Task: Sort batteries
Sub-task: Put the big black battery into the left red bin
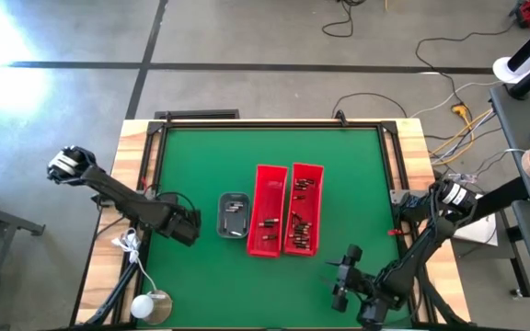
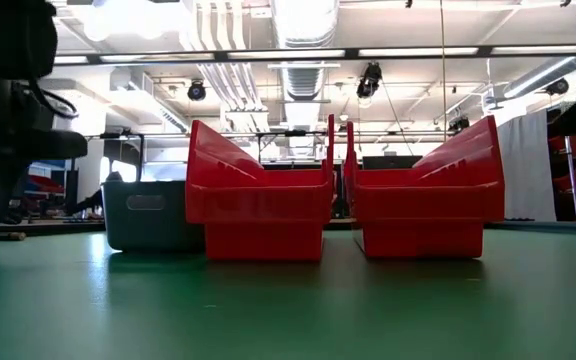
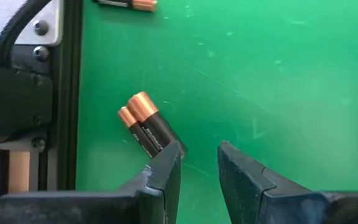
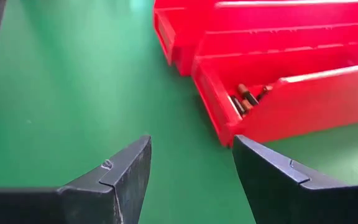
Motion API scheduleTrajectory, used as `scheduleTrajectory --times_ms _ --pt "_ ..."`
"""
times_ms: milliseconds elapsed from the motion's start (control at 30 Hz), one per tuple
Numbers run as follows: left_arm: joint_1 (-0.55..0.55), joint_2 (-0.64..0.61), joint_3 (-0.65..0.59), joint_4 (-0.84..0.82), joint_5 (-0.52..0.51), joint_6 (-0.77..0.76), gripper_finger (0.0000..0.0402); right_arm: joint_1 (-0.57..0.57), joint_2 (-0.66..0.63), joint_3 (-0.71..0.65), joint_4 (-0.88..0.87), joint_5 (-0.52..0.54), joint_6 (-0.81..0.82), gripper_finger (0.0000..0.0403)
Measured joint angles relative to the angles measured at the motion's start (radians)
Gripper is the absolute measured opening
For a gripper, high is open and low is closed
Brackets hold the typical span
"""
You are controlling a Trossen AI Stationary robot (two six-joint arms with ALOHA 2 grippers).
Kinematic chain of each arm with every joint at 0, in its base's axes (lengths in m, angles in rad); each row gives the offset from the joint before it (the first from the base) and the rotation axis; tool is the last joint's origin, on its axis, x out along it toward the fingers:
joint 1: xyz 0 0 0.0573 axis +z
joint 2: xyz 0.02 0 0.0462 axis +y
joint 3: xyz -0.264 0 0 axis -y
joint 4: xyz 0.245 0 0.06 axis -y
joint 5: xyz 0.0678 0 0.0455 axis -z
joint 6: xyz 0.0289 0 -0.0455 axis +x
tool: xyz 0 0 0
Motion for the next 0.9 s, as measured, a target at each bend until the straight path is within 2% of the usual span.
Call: scheduleTrajectory --times_ms 267,400,567,767,900 --pt "0.000 0.161 0.001 -0.007 -0.059 -0.162 0.0086 0.000 0.000 -0.030 0.001 -0.051 0.020 0.0219" --pt "-0.001 0.248 0.014 -0.013 -0.001 -0.212 0.0086 0.016 0.000 -0.062 -0.011 -0.051 0.071 0.0219" --pt "-0.001 0.318 0.112 -0.074 0.042 -0.184 0.0086 0.050 -0.002 -0.103 -0.031 -0.052 0.177 0.0219" --pt "-0.003 0.367 0.270 -0.300 0.051 -0.151 0.0086 0.080 -0.010 -0.127 -0.030 -0.051 0.228 0.0219" --pt "-0.005 0.378 0.318 -0.346 0.153 -0.079 0.0086 0.088 -0.010 -0.131 -0.027 -0.051 0.229 0.0219"
